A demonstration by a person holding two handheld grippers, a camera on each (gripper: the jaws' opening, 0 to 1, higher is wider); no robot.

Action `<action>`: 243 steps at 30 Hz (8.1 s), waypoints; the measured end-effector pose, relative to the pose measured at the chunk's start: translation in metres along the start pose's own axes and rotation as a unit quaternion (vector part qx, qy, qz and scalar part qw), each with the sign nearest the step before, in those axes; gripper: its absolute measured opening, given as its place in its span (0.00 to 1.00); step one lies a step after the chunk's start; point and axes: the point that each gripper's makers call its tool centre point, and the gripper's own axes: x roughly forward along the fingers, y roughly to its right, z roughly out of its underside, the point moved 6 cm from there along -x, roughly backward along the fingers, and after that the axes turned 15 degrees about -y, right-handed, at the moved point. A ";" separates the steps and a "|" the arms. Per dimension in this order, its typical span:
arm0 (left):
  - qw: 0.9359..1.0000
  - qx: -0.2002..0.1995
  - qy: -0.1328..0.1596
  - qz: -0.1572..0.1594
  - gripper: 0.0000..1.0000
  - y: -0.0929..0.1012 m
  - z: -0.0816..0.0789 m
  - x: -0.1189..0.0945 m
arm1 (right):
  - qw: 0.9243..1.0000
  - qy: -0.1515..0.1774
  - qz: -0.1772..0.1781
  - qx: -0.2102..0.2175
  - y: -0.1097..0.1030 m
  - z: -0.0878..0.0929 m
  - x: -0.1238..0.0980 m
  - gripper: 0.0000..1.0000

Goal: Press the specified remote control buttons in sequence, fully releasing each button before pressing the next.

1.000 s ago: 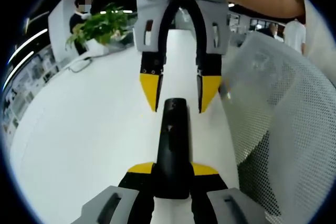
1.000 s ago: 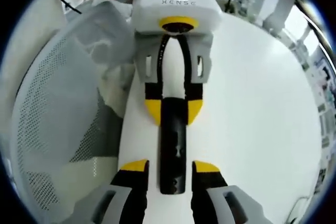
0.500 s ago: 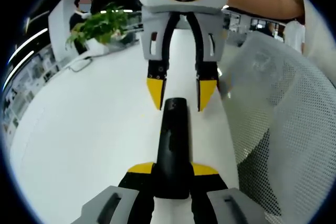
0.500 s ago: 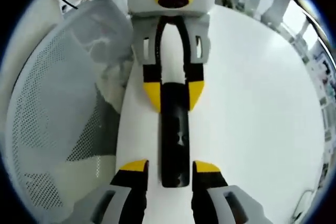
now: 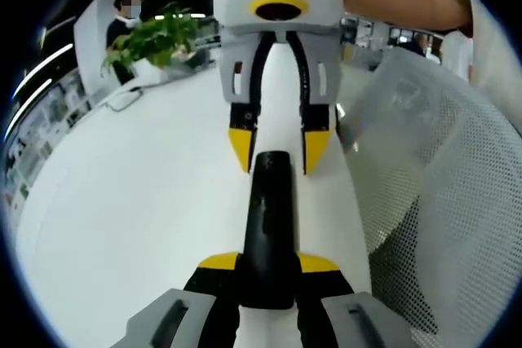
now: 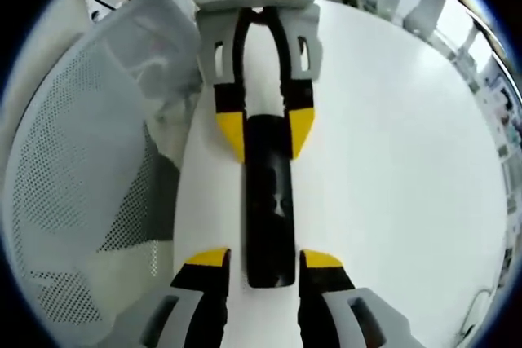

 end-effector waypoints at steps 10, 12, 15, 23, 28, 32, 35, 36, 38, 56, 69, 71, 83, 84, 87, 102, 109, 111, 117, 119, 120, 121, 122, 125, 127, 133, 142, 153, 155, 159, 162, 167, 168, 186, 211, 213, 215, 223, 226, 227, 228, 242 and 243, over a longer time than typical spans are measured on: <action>1.000 0.001 -0.001 0.000 0.24 0.000 0.000 0.001 | 1.000 -0.004 -0.002 -0.003 0.000 0.000 0.006 0.30; 1.000 0.001 -0.001 0.001 0.24 0.001 0.001 0.001 | 1.000 -0.005 0.000 -0.004 0.001 0.000 0.006 0.29; 1.000 0.002 -0.001 0.001 0.24 0.001 0.001 0.001 | 1.000 -0.006 0.004 -0.009 0.000 -0.001 0.006 0.27; 1.000 0.002 -0.001 0.002 0.24 0.001 0.001 0.002 | 1.000 -0.007 0.019 -0.018 0.000 0.000 0.007 0.24; 1.000 0.001 0.000 0.001 0.24 0.002 0.001 0.002 | 0.999 -0.010 0.022 -0.023 -0.002 -0.001 0.007 0.22; 1.000 0.001 0.001 0.001 0.24 0.002 0.001 0.002 | 0.999 -0.009 0.023 -0.021 -0.002 -0.001 0.007 0.21; 1.000 0.002 0.000 0.001 0.24 0.001 0.001 0.002 | 0.999 -0.011 0.023 -0.019 -0.001 -0.001 0.007 0.20; 1.000 0.002 -0.001 0.001 0.24 0.001 0.001 0.002 | 0.999 -0.012 0.023 -0.018 -0.001 -0.002 0.007 0.20; 1.000 0.002 -0.001 0.001 0.24 0.001 0.001 0.001 | 0.999 -0.014 0.024 -0.018 -0.001 -0.002 0.007 0.20; 1.000 -0.003 -0.004 0.002 0.24 -0.001 -0.001 0.000 | 0.999 -0.007 0.033 -0.019 0.000 -0.001 0.006 0.20; 1.000 0.001 -0.018 -0.003 0.24 -0.002 -0.003 -0.001 | 0.999 -0.002 0.045 -0.022 -0.001 -0.001 0.002 0.20; 1.000 0.000 -0.017 -0.006 0.24 -0.004 -0.004 -0.003 | 0.999 0.001 0.048 -0.022 0.001 -0.001 -0.001 0.20; 1.000 -0.002 -0.010 -0.023 0.24 -0.019 -0.011 -0.019 | 0.997 0.005 0.071 -0.028 0.017 -0.002 -0.022 0.20; 1.000 -0.001 -0.010 -0.024 0.24 -0.020 -0.012 -0.020 | 0.997 0.005 0.074 -0.029 0.018 -0.002 -0.023 0.20; 1.000 -0.001 -0.007 -0.029 0.24 -0.025 -0.014 -0.024 | 0.996 0.006 0.078 -0.029 0.023 -0.002 -0.028 0.20; 0.999 0.006 -0.009 -0.044 0.24 -0.054 -0.024 -0.039 | 0.994 0.011 0.101 -0.031 0.053 -0.004 -0.048 0.20; 0.999 0.010 -0.010 -0.047 0.24 -0.066 -0.028 -0.042 | 0.994 0.016 0.107 -0.027 0.064 -0.002 -0.052 0.20; 0.999 0.011 -0.012 -0.047 0.24 -0.070 -0.029 -0.041 | 0.994 0.017 0.109 -0.028 0.067 -0.002 -0.053 0.20; 0.999 0.015 -0.014 -0.048 0.24 -0.082 -0.032 -0.041 | 0.993 0.023 0.112 -0.023 0.078 0.001 -0.054 0.20; 0.999 0.017 -0.016 -0.048 0.24 -0.086 -0.033 -0.041 | 0.993 0.023 0.113 -0.021 0.082 0.001 -0.054 0.20; 0.998 0.019 -0.017 -0.049 0.24 -0.089 -0.034 -0.040 | 0.993 0.024 0.114 -0.020 0.083 0.002 -0.054 0.20; 0.998 0.020 -0.018 -0.049 0.24 -0.091 -0.034 -0.040 | 0.993 0.025 0.115 -0.019 0.086 0.002 -0.054 0.20; 0.998 0.020 -0.018 -0.049 0.24 -0.093 -0.035 -0.040 | 0.993 0.025 0.115 -0.019 0.087 0.002 -0.054 0.20; 0.998 0.021 -0.019 -0.049 0.24 -0.098 -0.036 -0.039 | 0.993 0.026 0.116 -0.018 0.094 0.003 -0.054 0.20; 0.998 0.021 -0.019 -0.051 0.24 -0.103 -0.036 -0.038 | 0.992 0.027 0.118 -0.017 0.099 0.004 -0.055 0.20; 0.998 0.027 -0.021 -0.056 0.24 -0.120 -0.037 -0.037 | 0.992 0.027 0.123 -0.017 0.113 0.005 -0.055 0.20; 0.997 0.031 -0.027 -0.061 0.24 -0.145 -0.039 -0.033 | 0.991 0.030 0.130 -0.011 0.135 0.007 -0.051 0.20; 0.997 0.034 -0.038 -0.062 0.24 -0.172 -0.038 -0.022 | 0.991 0.033 0.130 -0.003 0.163 0.011 -0.039 0.20; 0.997 0.035 -0.041 -0.062 0.24 -0.176 -0.038 -0.019 | 0.991 0.033 0.129 -0.002 0.168 0.011 -0.035 0.20; 0.996 0.036 -0.046 -0.061 0.24 -0.182 -0.036 -0.014 | 0.991 0.035 0.126 -0.001 0.176 0.011 -0.030 0.20; 0.996 0.033 -0.049 -0.060 0.24 -0.188 -0.033 -0.011 | 0.991 0.039 0.125 0.001 0.181 0.011 -0.026 0.20; 0.996 0.031 -0.053 -0.058 0.24 -0.192 -0.031 -0.007 | 0.992 0.037 0.122 0.000 0.187 0.009 -0.019 0.20; 0.996 0.031 -0.055 -0.058 0.24 -0.193 -0.030 -0.006 | 0.992 0.037 0.122 0.000 0.188 0.009 -0.018 0.20; 0.995 0.027 -0.073 -0.057 0.24 -0.202 -0.025 -0.001 | 0.992 0.031 0.123 -0.010 0.198 0.005 -0.010 0.20; 0.994 0.024 -0.088 -0.052 0.24 -0.204 -0.024 0.007 | 0.992 0.022 0.122 -0.020 0.201 0.006 -0.004 0.20; 0.995 0.021 -0.089 -0.051 0.24 -0.204 -0.024 0.006 | 0.992 0.022 0.121 -0.019 0.201 0.006 -0.004 0.20; 0.994 0.019 -0.090 -0.051 0.24 -0.204 -0.024 0.006 | 0.992 0.021 0.121 -0.019 0.202 0.006 -0.004 0.21; 0.994 0.019 -0.097 -0.053 0.24 -0.203 -0.024 0.006 | 0.992 0.023 0.121 -0.015 0.202 0.006 -0.004 0.21; 0.993 0.020 -0.099 -0.055 0.24 -0.203 -0.024 0.006 | 0.992 0.021 0.120 -0.015 0.202 0.005 -0.004 0.21; 0.993 0.019 -0.099 -0.055 0.24 -0.203 -0.024 0.006 | 0.992 0.020 0.120 -0.015 0.202 0.005 -0.004 0.21; 0.993 0.018 -0.100 -0.055 0.24 -0.203 -0.024 0.006 | 0.992 0.020 0.120 -0.015 0.202 0.005 -0.004 0.21; 0.992 0.008 -0.105 -0.074 0.29 -0.203 -0.025 0.004 | 0.991 0.024 0.134 0.000 0.202 0.005 -0.005 0.23; 0.992 0.006 -0.103 -0.078 0.30 -0.203 -0.025 0.004 | 0.990 0.024 0.136 0.003 0.202 0.006 -0.005 0.24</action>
